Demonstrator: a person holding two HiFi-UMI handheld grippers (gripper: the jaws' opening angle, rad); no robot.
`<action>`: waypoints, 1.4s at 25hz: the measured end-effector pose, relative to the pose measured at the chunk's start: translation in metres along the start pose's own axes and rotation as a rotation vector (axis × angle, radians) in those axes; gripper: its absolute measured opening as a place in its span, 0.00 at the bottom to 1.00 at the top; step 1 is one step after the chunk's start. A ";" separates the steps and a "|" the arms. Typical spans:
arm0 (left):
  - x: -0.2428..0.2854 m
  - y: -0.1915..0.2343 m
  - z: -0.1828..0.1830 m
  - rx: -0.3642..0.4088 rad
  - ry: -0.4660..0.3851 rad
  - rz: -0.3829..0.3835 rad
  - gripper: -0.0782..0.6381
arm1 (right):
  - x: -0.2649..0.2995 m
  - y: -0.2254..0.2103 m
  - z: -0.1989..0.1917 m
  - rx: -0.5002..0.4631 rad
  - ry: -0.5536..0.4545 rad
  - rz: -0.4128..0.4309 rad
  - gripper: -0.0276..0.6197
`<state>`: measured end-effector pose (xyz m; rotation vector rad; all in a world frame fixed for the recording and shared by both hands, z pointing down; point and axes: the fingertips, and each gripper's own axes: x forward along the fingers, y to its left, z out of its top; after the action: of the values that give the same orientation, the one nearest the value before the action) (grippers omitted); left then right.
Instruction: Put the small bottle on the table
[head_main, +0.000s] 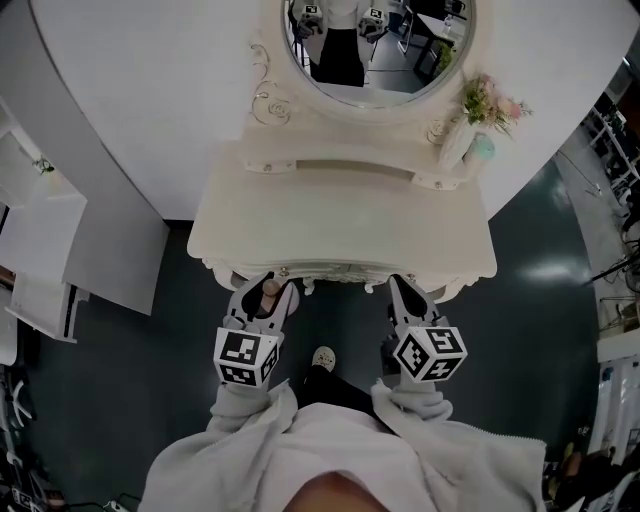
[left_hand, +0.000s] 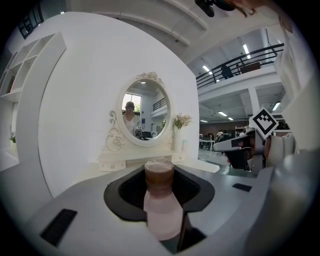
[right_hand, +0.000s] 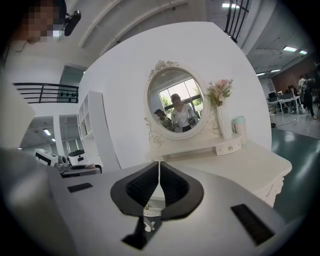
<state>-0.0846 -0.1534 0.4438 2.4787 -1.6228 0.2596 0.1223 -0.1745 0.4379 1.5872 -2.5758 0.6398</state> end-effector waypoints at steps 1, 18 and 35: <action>0.005 0.003 0.001 -0.001 0.003 0.001 0.31 | 0.005 -0.002 0.001 0.002 0.004 0.001 0.09; 0.081 0.030 0.010 0.002 0.004 0.008 0.31 | 0.085 -0.034 0.017 0.017 0.016 0.045 0.09; 0.116 0.087 0.027 0.002 0.011 0.029 0.31 | 0.159 -0.016 0.023 0.028 0.051 0.092 0.09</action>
<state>-0.1169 -0.2972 0.4493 2.4517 -1.6562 0.2782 0.0650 -0.3235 0.4621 1.4476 -2.6268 0.7166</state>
